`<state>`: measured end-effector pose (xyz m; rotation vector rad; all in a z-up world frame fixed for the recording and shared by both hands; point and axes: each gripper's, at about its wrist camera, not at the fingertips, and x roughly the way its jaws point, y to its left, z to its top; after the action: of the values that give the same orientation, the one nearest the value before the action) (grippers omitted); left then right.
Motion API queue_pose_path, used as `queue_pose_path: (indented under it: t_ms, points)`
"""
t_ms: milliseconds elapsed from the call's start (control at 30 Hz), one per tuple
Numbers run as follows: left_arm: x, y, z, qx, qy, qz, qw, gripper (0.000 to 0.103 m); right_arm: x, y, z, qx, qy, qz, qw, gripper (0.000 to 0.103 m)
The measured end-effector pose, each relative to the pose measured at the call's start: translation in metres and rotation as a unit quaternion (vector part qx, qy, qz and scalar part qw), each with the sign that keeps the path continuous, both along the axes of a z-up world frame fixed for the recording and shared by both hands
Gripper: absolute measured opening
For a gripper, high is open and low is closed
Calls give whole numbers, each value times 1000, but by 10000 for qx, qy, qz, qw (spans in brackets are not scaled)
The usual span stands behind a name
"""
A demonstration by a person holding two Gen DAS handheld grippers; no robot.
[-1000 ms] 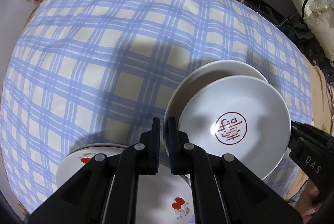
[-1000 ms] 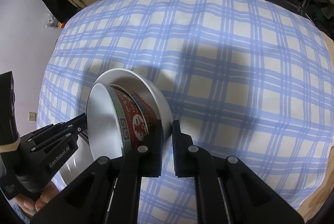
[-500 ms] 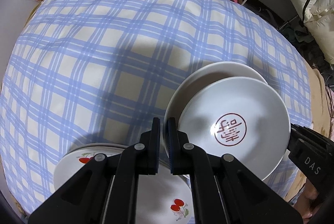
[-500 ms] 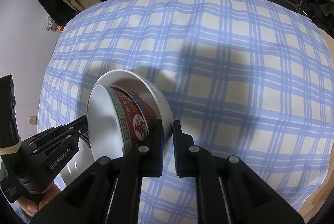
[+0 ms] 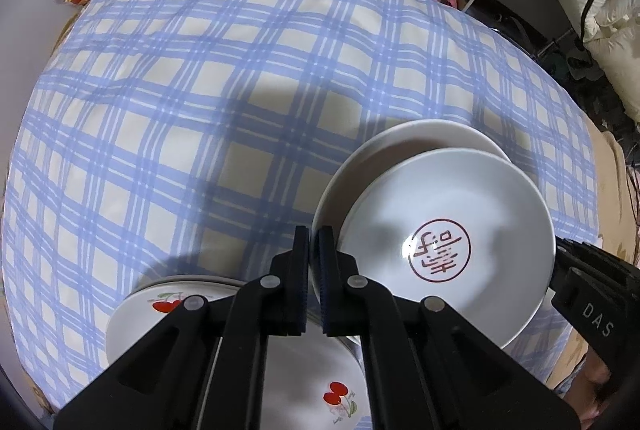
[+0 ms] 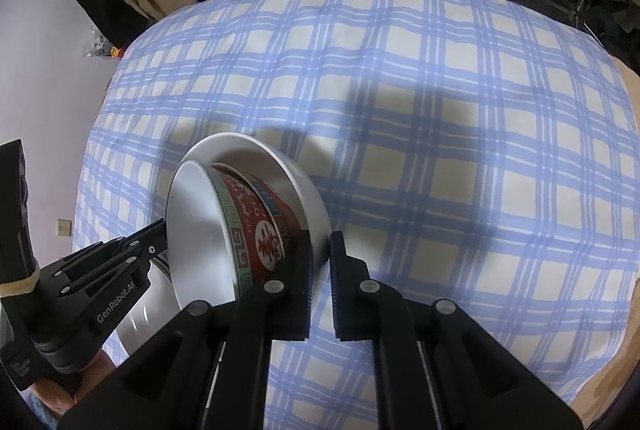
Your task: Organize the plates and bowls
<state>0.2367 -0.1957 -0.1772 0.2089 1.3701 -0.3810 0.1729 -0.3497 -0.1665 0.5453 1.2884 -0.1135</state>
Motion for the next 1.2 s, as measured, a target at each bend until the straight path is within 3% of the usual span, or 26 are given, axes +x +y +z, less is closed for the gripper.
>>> queue_pose_path:
  t_ms: [333, 533, 733, 1200]
  points:
    - [1, -17, 2, 434, -64, -239, 9988, 3, 1, -8, -4, 162, 83, 56, 9998, 9]
    - [-1, -13, 0, 383, 15, -244, 9990, 3, 1, -3, -3, 54, 165, 149, 9997, 9]
    - [2, 0, -4, 56, 139, 26, 9999, 4, 0, 18, 7, -588, 170, 544, 9966, 8]
    - [-1, 8, -6, -76, 116, 61, 9999, 8, 1, 19, 6, -643, 79, 440, 9969, 9]
